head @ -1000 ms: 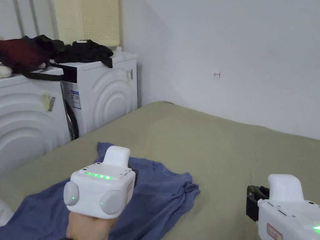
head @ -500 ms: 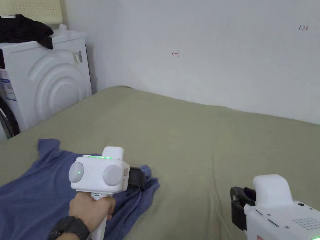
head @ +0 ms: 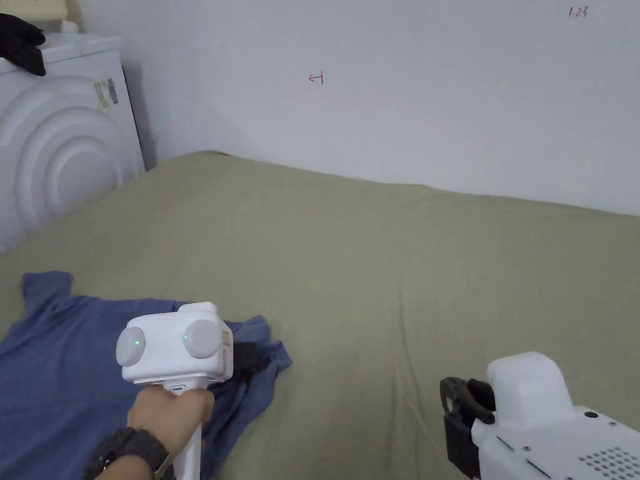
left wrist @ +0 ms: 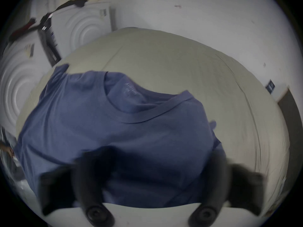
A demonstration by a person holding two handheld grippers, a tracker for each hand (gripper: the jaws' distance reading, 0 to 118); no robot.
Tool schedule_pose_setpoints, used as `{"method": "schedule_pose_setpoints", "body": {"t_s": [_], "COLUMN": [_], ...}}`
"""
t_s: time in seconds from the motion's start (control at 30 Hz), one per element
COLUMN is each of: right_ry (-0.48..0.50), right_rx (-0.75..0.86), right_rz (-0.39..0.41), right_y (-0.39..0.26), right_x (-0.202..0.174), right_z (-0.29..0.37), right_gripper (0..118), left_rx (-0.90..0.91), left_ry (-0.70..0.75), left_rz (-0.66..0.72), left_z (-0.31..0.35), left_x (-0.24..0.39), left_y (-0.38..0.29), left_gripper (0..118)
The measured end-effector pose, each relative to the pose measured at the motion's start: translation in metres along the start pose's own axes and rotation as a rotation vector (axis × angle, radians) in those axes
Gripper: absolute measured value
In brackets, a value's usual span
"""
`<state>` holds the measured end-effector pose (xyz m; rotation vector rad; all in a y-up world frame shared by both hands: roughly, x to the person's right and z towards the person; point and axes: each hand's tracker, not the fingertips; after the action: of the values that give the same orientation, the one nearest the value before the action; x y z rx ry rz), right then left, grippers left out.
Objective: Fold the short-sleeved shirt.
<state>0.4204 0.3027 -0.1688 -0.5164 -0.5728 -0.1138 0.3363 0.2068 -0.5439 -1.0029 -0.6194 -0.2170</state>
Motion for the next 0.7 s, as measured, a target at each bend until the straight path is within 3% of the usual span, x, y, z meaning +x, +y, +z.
{"method": "schedule_pose_setpoints", "body": {"t_s": [0.03,0.07,0.1,0.17,0.33,0.7], "right_ry": [-0.002,-0.002,-0.003,0.002,0.003,-0.010], "right_rx": [-0.001,-0.001,0.000,0.001,-0.003,0.010], "right_rz": [0.001,-0.003,-0.010,-0.020,-0.035,-0.102], "right_y": [-0.001,-0.002,-0.003,-0.006,-0.015,-0.021], "right_x": [0.001,0.002,0.002,0.004,0.007,0.029], "right_z": [0.001,0.001,0.002,0.006,0.009,0.026], "right_gripper": [0,0,0,0,0,0], "left_rx": [0.015,0.069,0.104,0.100,0.153,0.221], "left_ry": [0.021,0.006,0.029,-0.062,-0.117,-0.124], "left_rz": [0.039,0.015,0.011,0.042,0.097,0.003], "left_z": [0.002,0.006,0.009,0.013,0.033,0.070], "left_x": [-0.002,-0.004,-0.010,-0.020,-0.034,0.010], "left_y": [-0.001,-0.003,-0.002,0.001,0.008,0.035], "left_gripper": [34,17,8,5,5,5]}}
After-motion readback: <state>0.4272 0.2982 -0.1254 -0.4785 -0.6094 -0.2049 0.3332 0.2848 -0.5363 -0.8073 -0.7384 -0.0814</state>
